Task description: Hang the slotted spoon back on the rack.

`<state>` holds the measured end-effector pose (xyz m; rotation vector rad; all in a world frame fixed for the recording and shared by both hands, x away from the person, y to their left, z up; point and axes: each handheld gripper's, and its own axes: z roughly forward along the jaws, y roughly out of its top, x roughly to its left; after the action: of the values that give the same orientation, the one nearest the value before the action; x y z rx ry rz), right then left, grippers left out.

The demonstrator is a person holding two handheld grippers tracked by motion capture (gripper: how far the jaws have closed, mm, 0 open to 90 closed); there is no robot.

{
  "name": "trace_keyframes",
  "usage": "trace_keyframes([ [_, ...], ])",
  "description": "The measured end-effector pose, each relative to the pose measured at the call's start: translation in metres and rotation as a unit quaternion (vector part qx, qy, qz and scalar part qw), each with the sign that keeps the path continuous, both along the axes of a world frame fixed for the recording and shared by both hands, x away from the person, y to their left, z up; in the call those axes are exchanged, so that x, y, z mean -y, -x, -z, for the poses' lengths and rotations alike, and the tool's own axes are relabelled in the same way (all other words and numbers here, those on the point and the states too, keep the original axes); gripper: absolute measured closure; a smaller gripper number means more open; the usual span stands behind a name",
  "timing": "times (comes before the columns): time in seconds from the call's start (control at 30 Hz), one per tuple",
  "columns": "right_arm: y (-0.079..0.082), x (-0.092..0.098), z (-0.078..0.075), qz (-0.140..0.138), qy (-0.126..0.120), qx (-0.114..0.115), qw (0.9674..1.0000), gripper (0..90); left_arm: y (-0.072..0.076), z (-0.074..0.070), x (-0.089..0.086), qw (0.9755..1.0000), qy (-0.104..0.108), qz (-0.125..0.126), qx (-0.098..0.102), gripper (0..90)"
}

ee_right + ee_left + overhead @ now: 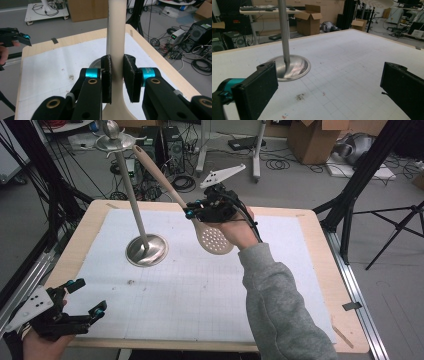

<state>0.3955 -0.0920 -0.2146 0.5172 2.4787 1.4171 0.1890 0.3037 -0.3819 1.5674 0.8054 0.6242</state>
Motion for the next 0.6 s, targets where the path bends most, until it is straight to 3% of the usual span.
trace_keyframes([
  [0.6, -0.009, -0.03, 0.016, 0.005, 0.012, -0.006, 0.9999, 78.4, 0.002, 0.0, -0.001, 1.0, 0.002, 0.001, 0.0, 1.8],
])
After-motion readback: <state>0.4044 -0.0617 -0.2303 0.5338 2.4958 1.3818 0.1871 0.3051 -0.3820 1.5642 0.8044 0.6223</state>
